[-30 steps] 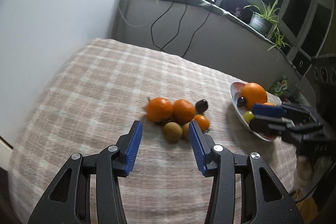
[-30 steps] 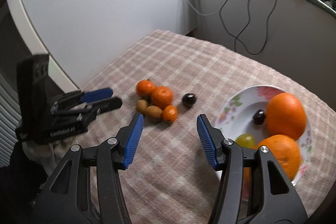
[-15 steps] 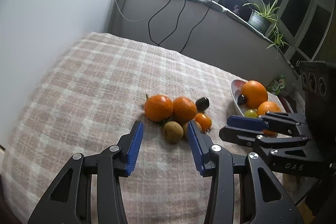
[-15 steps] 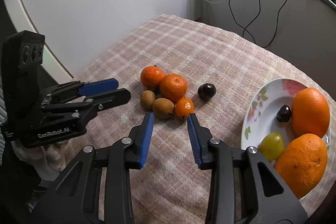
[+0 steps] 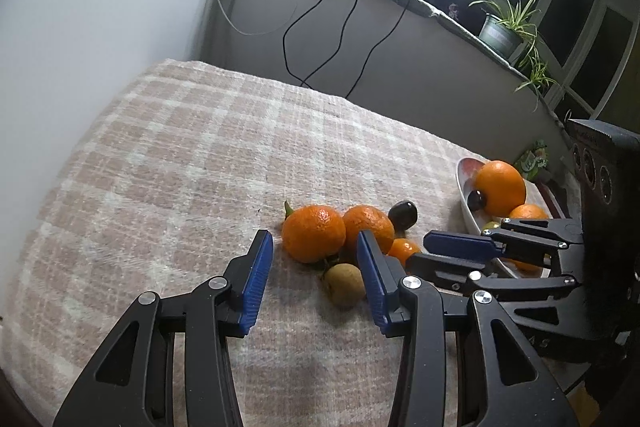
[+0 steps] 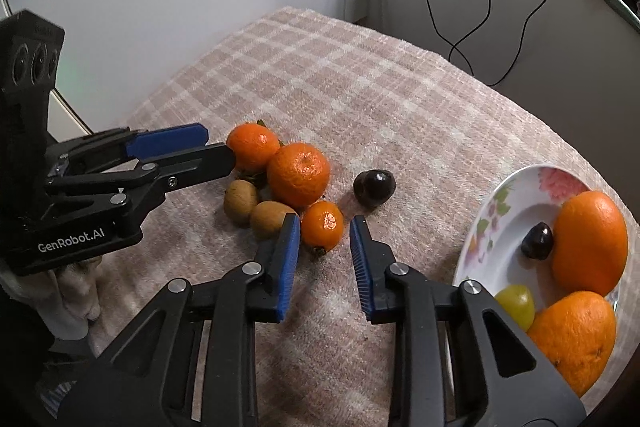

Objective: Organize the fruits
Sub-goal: 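Close the left gripper on the tangerine while the right grasps the small tangerine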

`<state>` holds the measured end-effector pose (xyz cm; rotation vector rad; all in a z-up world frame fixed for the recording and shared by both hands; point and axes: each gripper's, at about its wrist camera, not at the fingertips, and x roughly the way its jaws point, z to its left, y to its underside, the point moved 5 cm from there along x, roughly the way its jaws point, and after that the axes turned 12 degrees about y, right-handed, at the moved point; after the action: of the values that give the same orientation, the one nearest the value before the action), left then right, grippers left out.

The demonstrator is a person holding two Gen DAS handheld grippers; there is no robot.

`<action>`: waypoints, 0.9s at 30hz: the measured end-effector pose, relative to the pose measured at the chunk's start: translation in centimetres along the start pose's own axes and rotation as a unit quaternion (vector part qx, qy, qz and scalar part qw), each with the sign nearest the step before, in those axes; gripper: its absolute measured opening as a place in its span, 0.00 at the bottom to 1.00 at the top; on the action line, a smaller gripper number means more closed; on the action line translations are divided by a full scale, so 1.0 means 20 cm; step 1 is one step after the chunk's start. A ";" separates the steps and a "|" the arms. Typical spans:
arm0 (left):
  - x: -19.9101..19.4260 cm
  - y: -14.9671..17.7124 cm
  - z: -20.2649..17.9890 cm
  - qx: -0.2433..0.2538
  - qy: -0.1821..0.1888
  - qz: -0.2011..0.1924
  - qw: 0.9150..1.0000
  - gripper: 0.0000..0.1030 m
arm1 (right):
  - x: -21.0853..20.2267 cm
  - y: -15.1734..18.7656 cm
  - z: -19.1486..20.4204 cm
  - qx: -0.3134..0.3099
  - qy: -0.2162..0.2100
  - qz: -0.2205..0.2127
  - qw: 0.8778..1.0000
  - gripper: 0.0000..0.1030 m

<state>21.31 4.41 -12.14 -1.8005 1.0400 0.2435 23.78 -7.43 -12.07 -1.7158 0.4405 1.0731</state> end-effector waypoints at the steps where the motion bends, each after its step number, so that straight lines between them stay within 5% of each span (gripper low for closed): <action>1: 0.01 0.00 0.00 0.000 0.001 0.001 1.000 0.41 | 0.01 0.00 0.00 -0.001 0.000 0.002 1.000 0.26; 27: 0.07 -0.01 0.06 -0.014 0.015 0.011 1.000 0.35 | 0.08 -0.01 0.00 -0.014 -0.042 0.040 0.998 0.23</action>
<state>22.75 4.64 -13.40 -1.8226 1.0826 0.2471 24.79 -7.04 -13.21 -1.6825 0.4453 1.2089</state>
